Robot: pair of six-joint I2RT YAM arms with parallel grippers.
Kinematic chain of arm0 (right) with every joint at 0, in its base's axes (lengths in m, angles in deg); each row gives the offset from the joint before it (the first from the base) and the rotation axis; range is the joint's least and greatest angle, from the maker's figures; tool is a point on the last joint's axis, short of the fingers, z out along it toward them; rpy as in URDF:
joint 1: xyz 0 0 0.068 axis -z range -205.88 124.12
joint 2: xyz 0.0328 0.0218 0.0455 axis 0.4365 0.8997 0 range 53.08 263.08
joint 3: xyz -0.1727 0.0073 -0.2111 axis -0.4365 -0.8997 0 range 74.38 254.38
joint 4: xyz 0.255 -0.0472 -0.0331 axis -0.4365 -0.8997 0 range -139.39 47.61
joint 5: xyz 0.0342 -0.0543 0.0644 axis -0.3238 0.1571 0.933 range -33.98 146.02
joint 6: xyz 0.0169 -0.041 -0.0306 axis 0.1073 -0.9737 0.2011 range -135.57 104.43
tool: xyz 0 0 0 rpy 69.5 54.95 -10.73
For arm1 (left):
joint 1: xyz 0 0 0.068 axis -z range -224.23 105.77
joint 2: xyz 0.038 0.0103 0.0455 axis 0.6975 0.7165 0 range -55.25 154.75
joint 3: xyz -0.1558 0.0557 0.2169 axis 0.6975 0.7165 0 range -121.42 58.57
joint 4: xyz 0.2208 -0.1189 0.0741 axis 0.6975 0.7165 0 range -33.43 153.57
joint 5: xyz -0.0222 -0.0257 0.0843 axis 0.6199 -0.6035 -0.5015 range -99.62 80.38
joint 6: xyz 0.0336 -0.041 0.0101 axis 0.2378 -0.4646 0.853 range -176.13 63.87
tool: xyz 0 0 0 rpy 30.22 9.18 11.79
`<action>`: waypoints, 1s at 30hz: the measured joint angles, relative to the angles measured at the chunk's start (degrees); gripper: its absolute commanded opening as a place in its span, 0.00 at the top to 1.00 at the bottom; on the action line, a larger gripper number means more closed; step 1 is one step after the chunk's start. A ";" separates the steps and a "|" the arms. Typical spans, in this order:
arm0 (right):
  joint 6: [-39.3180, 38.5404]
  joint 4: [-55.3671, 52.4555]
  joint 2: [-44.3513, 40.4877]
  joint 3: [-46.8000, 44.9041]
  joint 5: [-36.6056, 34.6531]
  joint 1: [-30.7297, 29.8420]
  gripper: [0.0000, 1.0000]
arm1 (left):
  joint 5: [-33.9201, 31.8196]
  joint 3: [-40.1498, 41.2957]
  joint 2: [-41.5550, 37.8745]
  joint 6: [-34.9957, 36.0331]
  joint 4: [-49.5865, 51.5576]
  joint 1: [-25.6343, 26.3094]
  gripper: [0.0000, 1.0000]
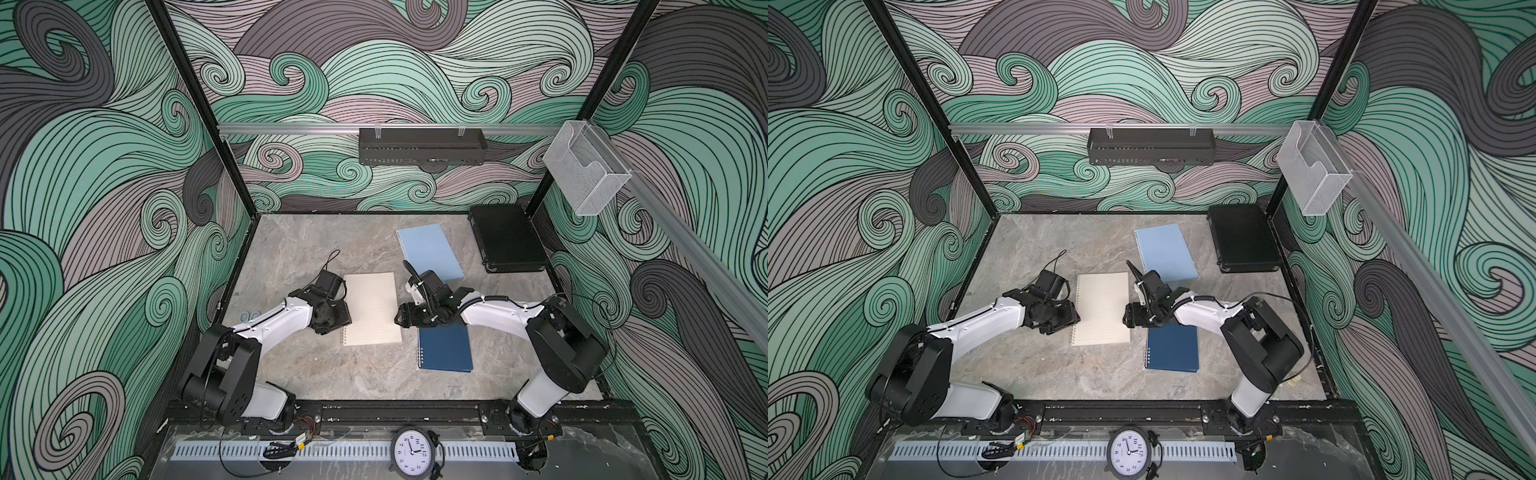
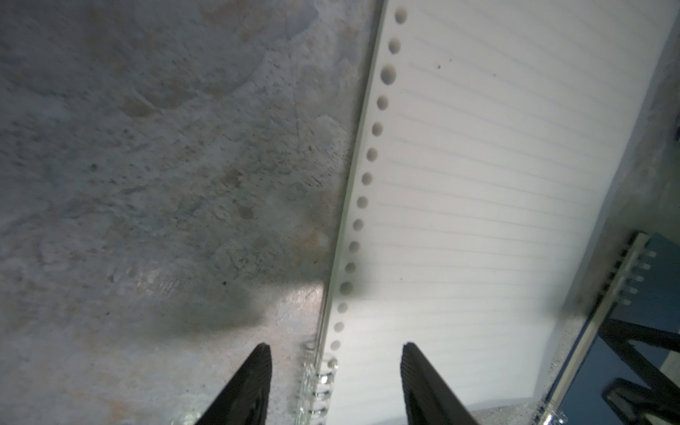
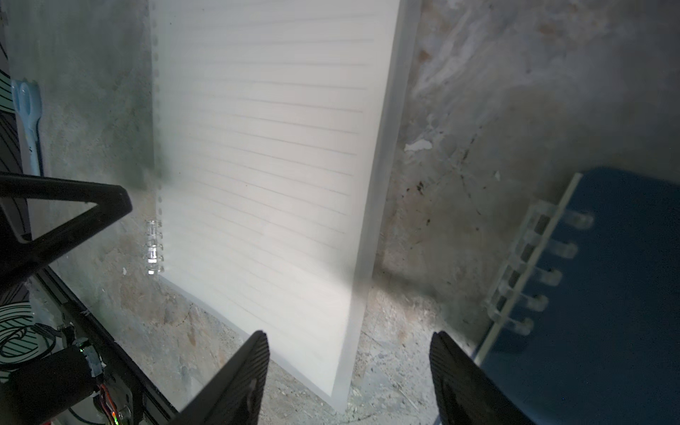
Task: Tear off pages from different notebooks
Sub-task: Move the notebook to the center of the board.
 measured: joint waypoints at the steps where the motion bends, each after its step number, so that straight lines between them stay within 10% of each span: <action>1: 0.13 0.04 -0.13 -0.76 0.24 -0.02 0.29 | 0.00 0.00 0.00 0.02 -0.11 0.04 0.44; 30: -3.98 -7.30 -3.58 1.07 -0.85 2.25 0.37 | 3.26 -2.97 7.10 0.90 -1.55 3.82 0.67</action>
